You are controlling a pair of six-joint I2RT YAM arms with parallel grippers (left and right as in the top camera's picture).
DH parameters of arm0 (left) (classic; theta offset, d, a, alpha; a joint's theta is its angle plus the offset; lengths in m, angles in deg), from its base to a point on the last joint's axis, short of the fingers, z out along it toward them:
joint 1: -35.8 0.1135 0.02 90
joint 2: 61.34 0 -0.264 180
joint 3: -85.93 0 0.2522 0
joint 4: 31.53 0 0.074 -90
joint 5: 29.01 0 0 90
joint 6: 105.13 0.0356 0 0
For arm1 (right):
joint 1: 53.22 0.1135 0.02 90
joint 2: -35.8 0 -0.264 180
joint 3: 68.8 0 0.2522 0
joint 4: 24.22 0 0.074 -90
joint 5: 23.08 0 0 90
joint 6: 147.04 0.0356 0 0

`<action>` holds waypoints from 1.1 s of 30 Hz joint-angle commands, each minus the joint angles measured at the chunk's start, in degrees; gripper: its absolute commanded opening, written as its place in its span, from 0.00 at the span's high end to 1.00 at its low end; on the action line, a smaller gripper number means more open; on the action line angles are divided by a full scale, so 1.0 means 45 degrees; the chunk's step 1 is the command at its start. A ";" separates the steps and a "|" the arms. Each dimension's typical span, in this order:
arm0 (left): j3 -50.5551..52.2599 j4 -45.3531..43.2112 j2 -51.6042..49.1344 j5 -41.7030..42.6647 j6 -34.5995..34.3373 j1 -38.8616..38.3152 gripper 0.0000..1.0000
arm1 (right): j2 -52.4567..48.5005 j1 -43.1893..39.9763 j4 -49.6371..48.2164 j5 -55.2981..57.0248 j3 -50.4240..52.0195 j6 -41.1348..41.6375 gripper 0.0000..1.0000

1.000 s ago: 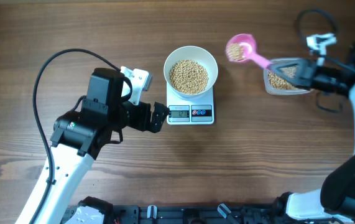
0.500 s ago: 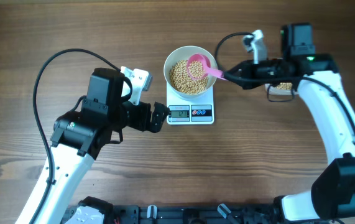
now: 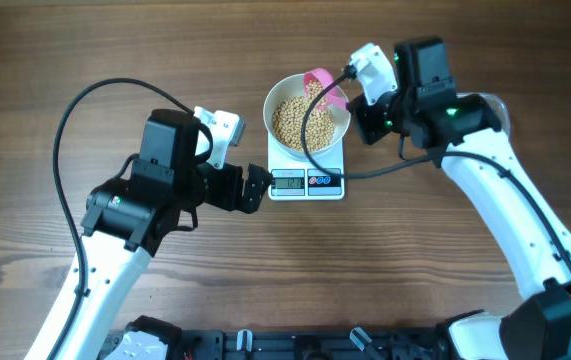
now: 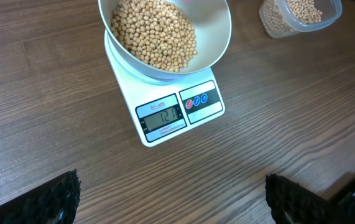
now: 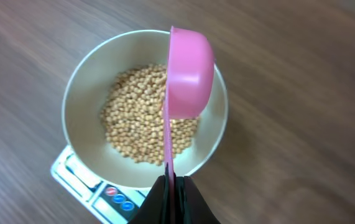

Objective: Scoop item into bowl and weigh 150g on scale
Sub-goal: 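Tilt the pink scoop over the bowl to pour soybeans, then move the empty scoop back right to the soybean tub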

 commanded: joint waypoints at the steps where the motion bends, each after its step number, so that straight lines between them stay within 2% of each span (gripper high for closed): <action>1: -0.0005 0.0000 0.0078 0.0107 -0.0068 0.0083 0.00 | 0.0568 0.0340 0.0243 0.1525 -0.0393 -0.1214 0.96; 13: -0.0005 0.0000 0.0078 0.0107 -0.0068 0.0083 0.00 | 0.1137 0.1156 0.0491 0.2084 -0.0393 -0.2531 0.96; 26: -0.0005 0.0000 0.0078 0.0112 -0.0068 0.0083 0.00 | 0.1384 0.2560 0.0491 0.5498 -0.0393 -0.4503 0.96; 29: -0.0005 0.0000 0.0078 0.0112 -0.0068 0.0083 0.00 | 0.1384 0.2667 0.0466 0.5693 -0.0393 -0.4308 0.96; 33: -0.0005 0.0000 0.0078 0.0112 -0.0068 0.0083 0.00 | 0.1384 0.2628 0.0549 0.4847 -0.0393 -0.2875 0.96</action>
